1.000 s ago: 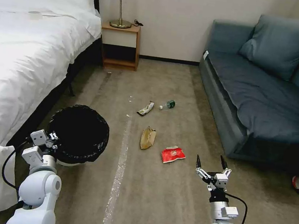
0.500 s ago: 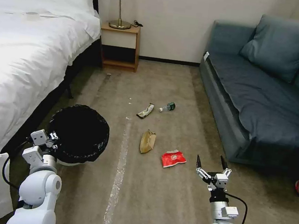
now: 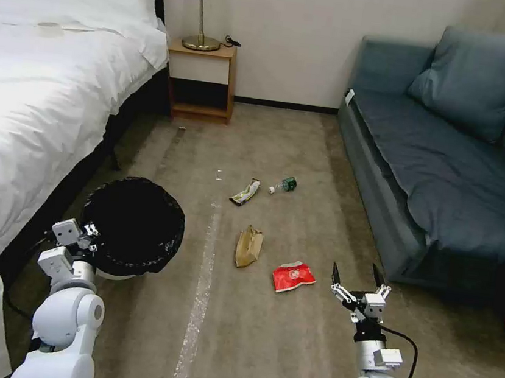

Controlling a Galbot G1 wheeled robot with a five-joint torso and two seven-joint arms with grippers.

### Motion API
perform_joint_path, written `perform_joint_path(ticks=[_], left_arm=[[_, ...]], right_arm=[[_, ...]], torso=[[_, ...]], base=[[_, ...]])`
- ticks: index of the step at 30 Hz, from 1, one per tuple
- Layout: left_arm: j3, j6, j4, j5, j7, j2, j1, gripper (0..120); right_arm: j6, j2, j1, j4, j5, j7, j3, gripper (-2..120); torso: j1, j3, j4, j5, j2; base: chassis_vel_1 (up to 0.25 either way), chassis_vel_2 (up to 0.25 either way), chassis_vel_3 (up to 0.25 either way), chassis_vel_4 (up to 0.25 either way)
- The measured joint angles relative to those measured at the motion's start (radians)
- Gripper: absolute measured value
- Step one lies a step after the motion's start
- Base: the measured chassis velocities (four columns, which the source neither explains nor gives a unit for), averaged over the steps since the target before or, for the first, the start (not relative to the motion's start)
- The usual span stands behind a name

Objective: Pick up the trash bin, then pick up the garbage on the floor and place it into the trash bin.

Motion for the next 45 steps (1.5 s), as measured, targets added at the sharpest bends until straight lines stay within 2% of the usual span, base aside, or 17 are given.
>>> perform_joint_path(ticks=[45], left_arm=[[-0.002,-0.011,0.021,-0.001,0.009,0.002,-0.011,5]], right_arm=[[0.000,-0.001,0.011,-0.025,0.001,-0.003,0.002,100]], torso=[[0.000,0.000,0.0001,0.0000,0.000]], base=[[-0.053,0.058,0.051,-0.053]])
